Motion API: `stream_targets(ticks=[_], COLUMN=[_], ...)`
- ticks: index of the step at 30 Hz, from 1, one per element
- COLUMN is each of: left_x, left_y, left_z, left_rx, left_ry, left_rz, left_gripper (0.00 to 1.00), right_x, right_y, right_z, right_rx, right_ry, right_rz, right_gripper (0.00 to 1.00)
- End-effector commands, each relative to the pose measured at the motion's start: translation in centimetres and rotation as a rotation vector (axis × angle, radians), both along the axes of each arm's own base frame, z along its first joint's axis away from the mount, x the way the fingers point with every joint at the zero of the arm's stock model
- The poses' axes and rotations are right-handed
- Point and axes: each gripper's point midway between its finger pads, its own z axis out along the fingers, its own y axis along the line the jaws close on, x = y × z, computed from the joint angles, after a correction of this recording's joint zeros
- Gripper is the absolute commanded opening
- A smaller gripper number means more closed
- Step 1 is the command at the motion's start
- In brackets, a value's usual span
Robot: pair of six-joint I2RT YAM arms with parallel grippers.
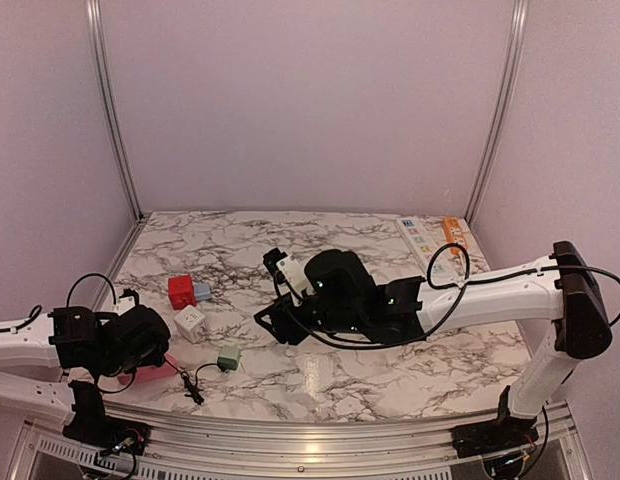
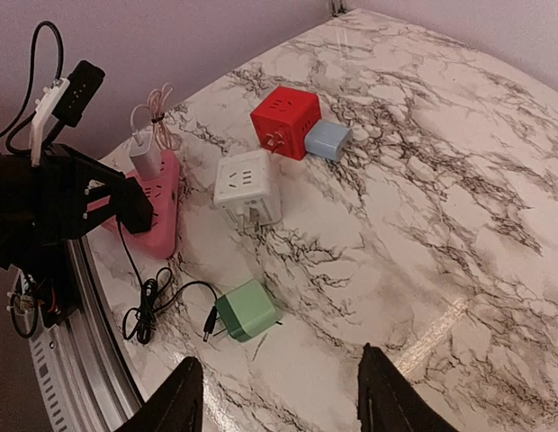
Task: Insert the plug
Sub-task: Move the socket to the corner of the board, then adjust the socket at the corner of the board.
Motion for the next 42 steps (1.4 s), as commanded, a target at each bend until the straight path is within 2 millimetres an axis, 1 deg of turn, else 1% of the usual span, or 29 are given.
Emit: stream_targets(ticks=[1, 5, 6, 11, 12, 14, 16, 19, 21, 22, 23, 28, 29, 33, 35, 37, 38, 39, 42], left_x=[-1.0, -0.7, -0.6, -0.2, -0.1, 0.2, 0.4, 0.7, 0.9, 0.9, 0.9, 1.1, 1.1, 1.2, 1.2, 1.0, 0.9, 0.8, 0.6], left_y=[4.1, 4.6, 4.5, 4.2, 4.1, 3.9, 3.7, 3.1, 2.7, 2.6, 2.5, 2.7, 2.8, 3.6, 3.9, 4.1, 4.3, 4.4, 4.6], left_z=[0.1, 0.6, 0.7, 1.3, 1.6, 2.1, 2.8, 3.8, 4.5, 4.7, 4.9, 6.3, 6.7, 8.7, 9.3, 9.5, 9.4, 9.4, 9.0], left_rx=[0.056, 0.060, 0.065, 0.085, 0.085, 0.082, 0.070, 0.052, 0.043, 0.039, 0.031, -0.010, -0.023, -0.087, -0.122, -0.150, -0.163, -0.171, -0.193], left_ry=[-0.018, -0.039, -0.040, -0.044, -0.050, -0.065, -0.078, -0.091, -0.096, -0.098, -0.101, -0.148, -0.164, -0.247, -0.277, -0.294, -0.301, -0.304, -0.305], left_rz=[0.141, 0.169, 0.169, 0.159, 0.157, 0.154, 0.148, 0.132, 0.116, 0.109, 0.103, 0.106, 0.112, 0.142, 0.156, 0.159, 0.160, 0.159, 0.159], left_gripper=[0.23, 0.26, 0.29, 0.57, 0.62, 0.66, 0.72, 0.77, 0.80, 0.81, 0.82, 0.84, 0.84, 0.85, 0.85, 0.85, 0.84, 0.84, 0.84], right_x=[-0.2, -0.8, -1.1, -3.1, -3.4, -4.1, -5.0, -6.6, -7.5, -7.8, -8.0, -7.5, -7.2, -6.0, -5.2, -4.6, -4.3, -4.0, -3.2], right_y=[0.6, 1.1, 1.4, 3.1, 3.4, 4.2, 5.4, 7.2, 8.6, 9.3, 10.1, 13.8, 14.9, 18.2, 19.5, 20.7, 21.2, 21.9, 22.9], right_z=[0.9, 0.3, 0.2, -2.0, -2.4, -3.4, -3.7, -4.1, -4.2, -4.7, -4.8, -4.4, -3.6, -2.8, -2.5, -2.2, -3.0, -2.6, -3.1], right_rx=[0.047, 0.052, 0.053, 0.025, 0.015, -0.005, -0.016, -0.027, -0.031, -0.041, -0.039, 0.022, 0.052, 0.132, 0.171, 0.206, 0.205, 0.222, 0.234], right_ry=[0.001, 0.021, 0.025, 0.072, 0.081, 0.097, 0.098, 0.077, 0.055, 0.048, 0.041, 0.033, 0.028, 0.029, 0.036, 0.044, 0.052, 0.046, 0.046], right_rz=[0.012, 0.048, 0.070, 0.216, 0.238, 0.287, 0.337, 0.409, 0.454, 0.472, 0.486, 0.513, 0.514, 0.482, 0.458, 0.449, 0.439, 0.430, 0.413], right_gripper=[0.53, 0.52, 0.52, 0.51, 0.51, 0.50, 0.49, 0.48, 0.47, 0.47, 0.46, 0.41, 0.40, 0.40, 0.40, 0.40, 0.40, 0.40, 0.40])
